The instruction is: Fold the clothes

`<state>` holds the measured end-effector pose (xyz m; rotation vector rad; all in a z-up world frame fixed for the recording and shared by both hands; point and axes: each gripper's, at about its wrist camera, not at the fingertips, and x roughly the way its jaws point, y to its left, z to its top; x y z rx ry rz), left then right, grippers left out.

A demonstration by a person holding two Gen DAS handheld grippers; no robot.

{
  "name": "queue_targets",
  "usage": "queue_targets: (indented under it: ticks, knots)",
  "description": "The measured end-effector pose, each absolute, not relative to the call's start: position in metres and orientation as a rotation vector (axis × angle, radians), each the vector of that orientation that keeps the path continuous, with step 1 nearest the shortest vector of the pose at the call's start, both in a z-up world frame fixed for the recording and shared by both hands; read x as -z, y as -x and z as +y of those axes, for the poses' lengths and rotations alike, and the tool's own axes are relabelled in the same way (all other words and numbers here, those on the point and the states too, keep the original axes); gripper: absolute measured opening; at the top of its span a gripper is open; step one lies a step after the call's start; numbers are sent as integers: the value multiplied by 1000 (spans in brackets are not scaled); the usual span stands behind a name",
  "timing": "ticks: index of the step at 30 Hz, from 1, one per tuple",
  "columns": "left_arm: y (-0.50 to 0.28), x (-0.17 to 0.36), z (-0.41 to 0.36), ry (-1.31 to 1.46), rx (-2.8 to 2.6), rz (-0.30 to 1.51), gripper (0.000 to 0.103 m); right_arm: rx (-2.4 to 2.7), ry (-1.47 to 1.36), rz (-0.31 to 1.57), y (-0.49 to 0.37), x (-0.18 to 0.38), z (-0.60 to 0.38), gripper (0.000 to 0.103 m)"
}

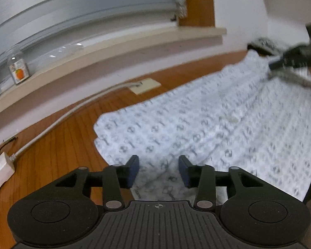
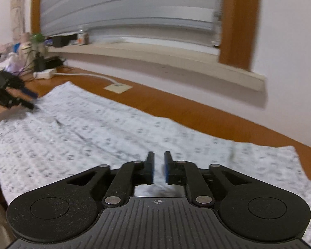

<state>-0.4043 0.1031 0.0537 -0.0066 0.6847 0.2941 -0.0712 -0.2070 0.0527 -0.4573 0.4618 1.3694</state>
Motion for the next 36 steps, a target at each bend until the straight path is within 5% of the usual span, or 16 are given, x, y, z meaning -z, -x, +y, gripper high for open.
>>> queue_targets:
  ticks: [3,5,13,31,36]
  knots:
    - [403,-64,118,96,-301,614,60,-1400,474,471,84,-45,-193,23]
    - [393,-66,129,159,-311,580,61,-1408,471,483,88,-37,-184,38]
    - [321,-55,150,291,-351,552,67,-1390,483,519,89,-19,-173,50]
    - [188,-40,138,239,-186,568,77,-1356,463,535,86,-16,-137,58]
    - [173,-29,136,216,-77,582,77,-1359,406,560,82,-20,-162,67]
